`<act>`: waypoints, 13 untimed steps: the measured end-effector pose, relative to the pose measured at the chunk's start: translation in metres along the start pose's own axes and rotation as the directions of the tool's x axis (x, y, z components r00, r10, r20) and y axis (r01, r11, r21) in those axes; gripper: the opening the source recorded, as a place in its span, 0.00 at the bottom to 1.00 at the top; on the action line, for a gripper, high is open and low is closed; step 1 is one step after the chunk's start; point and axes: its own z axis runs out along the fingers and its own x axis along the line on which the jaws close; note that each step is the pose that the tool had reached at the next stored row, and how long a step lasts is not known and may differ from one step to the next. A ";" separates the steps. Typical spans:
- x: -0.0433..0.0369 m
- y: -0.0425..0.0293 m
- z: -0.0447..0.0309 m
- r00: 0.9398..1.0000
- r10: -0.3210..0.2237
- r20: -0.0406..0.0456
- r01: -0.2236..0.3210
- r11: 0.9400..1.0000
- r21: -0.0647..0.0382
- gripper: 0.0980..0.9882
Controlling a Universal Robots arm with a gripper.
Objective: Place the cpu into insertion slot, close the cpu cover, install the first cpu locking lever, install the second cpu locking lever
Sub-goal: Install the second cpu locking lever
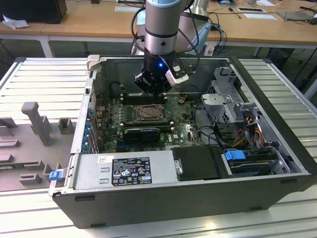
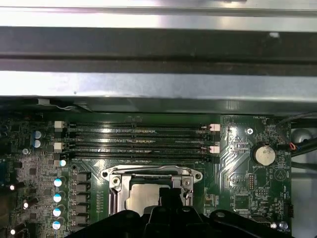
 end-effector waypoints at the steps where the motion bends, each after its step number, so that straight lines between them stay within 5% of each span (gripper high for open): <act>1: 0.0001 -0.0001 -0.0020 1.000 0.000 0.000 0.000 1.000 0.000 0.01; 8: 0.0000 -0.0024 -0.0103 1.000 0.000 0.000 0.000 1.000 0.000 0.01; 13: 0.0002 -0.0126 -0.0107 1.000 0.000 0.000 0.000 1.000 0.000 0.01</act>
